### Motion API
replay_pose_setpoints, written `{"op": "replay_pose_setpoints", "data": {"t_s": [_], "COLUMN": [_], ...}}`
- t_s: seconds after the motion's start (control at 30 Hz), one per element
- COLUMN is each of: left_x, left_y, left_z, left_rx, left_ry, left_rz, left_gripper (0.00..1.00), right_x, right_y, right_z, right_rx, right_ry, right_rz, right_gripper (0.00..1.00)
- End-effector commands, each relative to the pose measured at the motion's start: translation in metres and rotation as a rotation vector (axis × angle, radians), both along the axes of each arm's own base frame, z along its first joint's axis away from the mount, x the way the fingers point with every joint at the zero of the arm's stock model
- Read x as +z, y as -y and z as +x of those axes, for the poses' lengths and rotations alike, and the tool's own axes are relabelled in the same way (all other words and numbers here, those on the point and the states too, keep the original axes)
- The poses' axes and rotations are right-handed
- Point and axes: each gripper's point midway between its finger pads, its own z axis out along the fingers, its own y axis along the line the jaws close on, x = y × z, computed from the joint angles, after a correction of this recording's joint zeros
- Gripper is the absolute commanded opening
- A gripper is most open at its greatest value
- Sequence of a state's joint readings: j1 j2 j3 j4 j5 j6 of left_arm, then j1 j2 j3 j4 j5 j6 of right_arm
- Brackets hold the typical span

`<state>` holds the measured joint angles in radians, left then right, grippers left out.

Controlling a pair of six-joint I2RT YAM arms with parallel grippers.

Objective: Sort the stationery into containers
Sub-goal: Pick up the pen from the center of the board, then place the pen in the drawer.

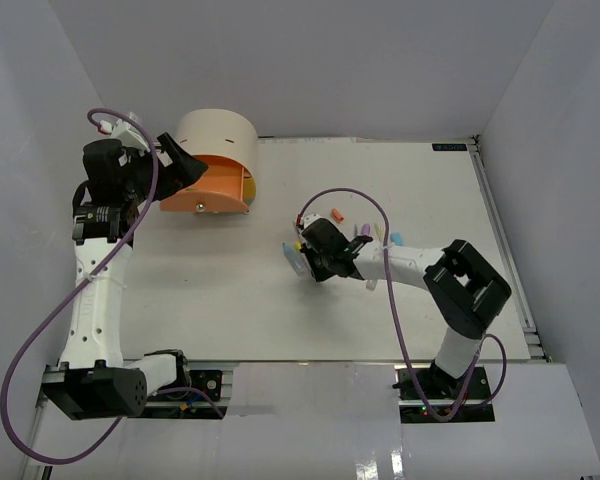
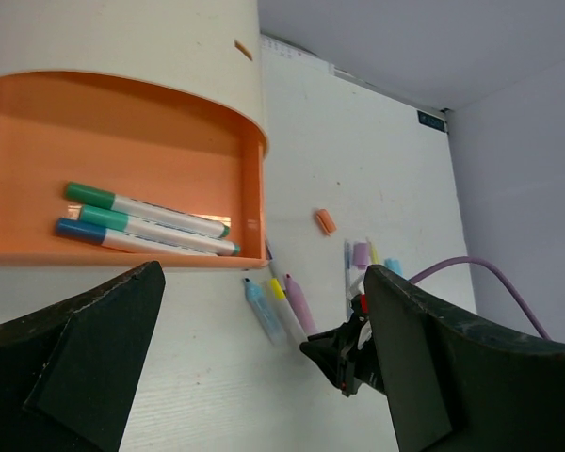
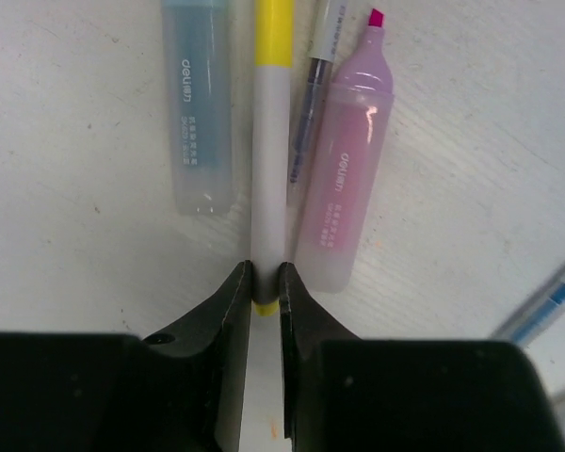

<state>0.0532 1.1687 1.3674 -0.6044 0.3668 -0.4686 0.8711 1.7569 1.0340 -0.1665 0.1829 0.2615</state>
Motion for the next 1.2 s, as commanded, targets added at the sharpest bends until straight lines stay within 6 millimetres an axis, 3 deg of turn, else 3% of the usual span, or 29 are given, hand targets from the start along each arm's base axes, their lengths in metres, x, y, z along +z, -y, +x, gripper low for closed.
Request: {"op": "replay_pose_setpoints", "data": {"t_s": [0.0,0.13,0.2,0.23,0.27,0.33,0.37,0.47,0.63,0.77,0.97,1.1,1.17], "left_x": [0.032,0.04,0.038,0.036,0.035,0.026,0.024,0.014,-0.001,-0.01,-0.018,-0.015,-0.015], "left_y": [0.026,0.065,0.1,0.108,0.126,0.143,0.156,0.182,0.224,0.241,0.246,0.245,0.244], "left_z": [-0.014,-0.018,-0.021,-0.021,-0.026,-0.024,-0.025,-0.024,-0.022,-0.021,-0.02,-0.019,-0.018], "left_rx": [-0.102,-0.188,-0.265,-0.278,-0.321,-0.345,-0.358,-0.392,-0.449,-0.472,-0.472,-0.467,-0.459], "left_ry": [0.049,0.037,0.019,0.008,-0.005,-0.035,-0.035,-0.058,-0.102,-0.123,-0.142,-0.129,-0.123], "left_rz": [-0.079,-0.124,-0.121,-0.124,-0.14,-0.149,-0.152,-0.146,-0.131,-0.126,-0.123,-0.125,-0.119], "left_gripper": [0.98,0.98,0.98,0.98,0.98,0.98,0.98,0.96,0.86,0.75,0.54,0.28,0.23], "right_x": [0.052,0.111,0.128,0.152,0.158,0.187,0.187,0.218,0.236,0.238,0.241,0.239,0.239], "right_y": [-0.001,-0.003,-0.004,-0.007,-0.008,-0.007,-0.004,-0.001,0.004,0.005,0.006,0.005,0.005], "right_z": [0.01,0.013,0.011,0.011,0.008,0.006,0.003,0.002,-0.008,-0.01,-0.013,-0.013,-0.012], "right_rx": [-0.024,-0.002,0.019,0.035,0.053,0.062,0.07,0.081,0.108,0.116,0.122,0.125,0.119], "right_ry": [0.108,0.225,0.261,0.319,0.331,0.397,0.406,0.497,0.553,0.559,0.571,0.568,0.568], "right_rz": [0.079,0.185,0.232,0.289,0.314,0.385,0.384,0.452,0.519,0.537,0.555,0.554,0.552], "right_gripper": [0.12,0.12,0.12,0.12,0.12,0.12,0.12,0.12,0.12,0.13,0.13,0.16,0.2]}}
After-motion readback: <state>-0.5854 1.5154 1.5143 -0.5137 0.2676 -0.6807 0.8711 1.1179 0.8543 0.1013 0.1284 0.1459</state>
